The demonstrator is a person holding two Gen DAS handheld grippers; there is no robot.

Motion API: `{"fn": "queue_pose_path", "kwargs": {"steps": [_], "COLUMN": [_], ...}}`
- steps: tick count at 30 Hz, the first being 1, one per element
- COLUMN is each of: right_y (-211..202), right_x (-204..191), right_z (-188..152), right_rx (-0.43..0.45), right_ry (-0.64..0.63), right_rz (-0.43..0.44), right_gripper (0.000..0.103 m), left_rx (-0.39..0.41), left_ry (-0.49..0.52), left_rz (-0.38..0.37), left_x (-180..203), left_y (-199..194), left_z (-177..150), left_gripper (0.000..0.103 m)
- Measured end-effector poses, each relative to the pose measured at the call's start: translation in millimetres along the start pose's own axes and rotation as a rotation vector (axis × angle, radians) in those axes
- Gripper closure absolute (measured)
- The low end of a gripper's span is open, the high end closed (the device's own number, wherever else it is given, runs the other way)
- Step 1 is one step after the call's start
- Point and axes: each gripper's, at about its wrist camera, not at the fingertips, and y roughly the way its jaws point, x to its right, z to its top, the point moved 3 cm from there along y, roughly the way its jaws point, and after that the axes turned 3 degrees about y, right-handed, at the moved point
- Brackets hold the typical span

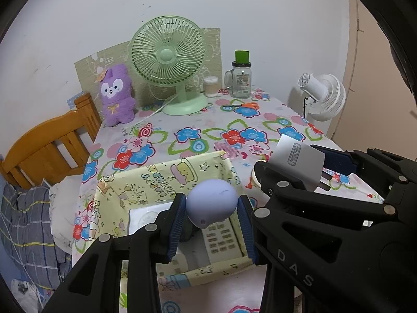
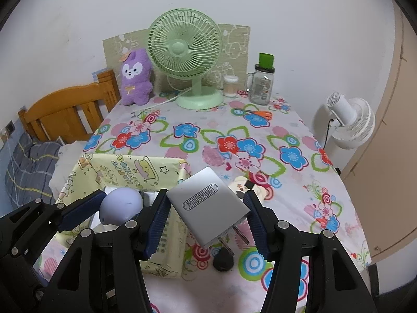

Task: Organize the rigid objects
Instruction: 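Carry the charger with the right tool while the left tool carries the ball into the box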

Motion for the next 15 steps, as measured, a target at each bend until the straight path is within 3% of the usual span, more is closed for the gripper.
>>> {"fn": "queue_pose_path", "kwargs": {"steps": [15], "right_y": [23], "right_x": [-35], "right_z": [4], "right_rx": [-0.038], "right_ry": [-0.044], "right_rz": [0.011], "right_gripper": [0.042], "left_rx": [-0.023], "left_ry": [-0.038], "left_rz": [0.024], "left_x": [-37], "left_y": [14], "left_z": [-9], "left_gripper": [0.061]}}
